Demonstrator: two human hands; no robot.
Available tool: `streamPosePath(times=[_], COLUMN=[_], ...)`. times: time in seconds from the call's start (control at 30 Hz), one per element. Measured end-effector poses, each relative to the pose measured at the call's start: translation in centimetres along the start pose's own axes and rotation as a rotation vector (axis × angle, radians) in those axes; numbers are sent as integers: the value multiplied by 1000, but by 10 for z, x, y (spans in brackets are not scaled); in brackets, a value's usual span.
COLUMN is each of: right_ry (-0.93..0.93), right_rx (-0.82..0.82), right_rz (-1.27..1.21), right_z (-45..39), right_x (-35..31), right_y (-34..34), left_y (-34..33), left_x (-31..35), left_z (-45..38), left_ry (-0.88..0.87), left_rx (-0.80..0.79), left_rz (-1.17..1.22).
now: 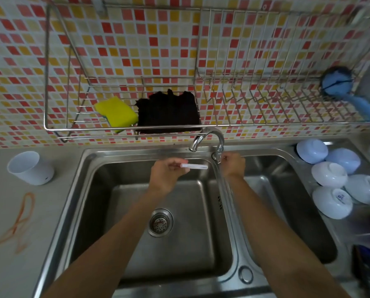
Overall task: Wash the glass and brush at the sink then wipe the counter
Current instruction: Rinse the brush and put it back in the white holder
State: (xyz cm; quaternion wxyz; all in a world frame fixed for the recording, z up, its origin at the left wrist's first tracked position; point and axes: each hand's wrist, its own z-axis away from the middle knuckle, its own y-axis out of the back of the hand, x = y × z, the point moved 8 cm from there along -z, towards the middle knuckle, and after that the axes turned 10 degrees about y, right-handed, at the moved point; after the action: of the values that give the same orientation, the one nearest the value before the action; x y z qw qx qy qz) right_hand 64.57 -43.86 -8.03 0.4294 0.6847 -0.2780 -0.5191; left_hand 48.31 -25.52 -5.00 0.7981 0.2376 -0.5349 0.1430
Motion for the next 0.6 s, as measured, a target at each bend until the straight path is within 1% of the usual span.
streamPosePath(times=[0.1, 0.23, 0.4, 0.6], right_ry=[34, 43, 41, 49], right_rx=[-1, 20, -42, -41], right_rz=[33, -17, -1, 12], right_z=[-3, -2, 3, 5], right_x=[2, -2, -10, -15], right_y=[-3, -8, -23, -29], left_y=[-8, -15, -17, -12], left_x=[-4, -4, 0, -2], left_z=[-8, -13, -16, -19], left_ry=[31, 34, 33, 41], left_rx=[-3, -7, -3, 21], left_rz=[17, 35, 33, 50])
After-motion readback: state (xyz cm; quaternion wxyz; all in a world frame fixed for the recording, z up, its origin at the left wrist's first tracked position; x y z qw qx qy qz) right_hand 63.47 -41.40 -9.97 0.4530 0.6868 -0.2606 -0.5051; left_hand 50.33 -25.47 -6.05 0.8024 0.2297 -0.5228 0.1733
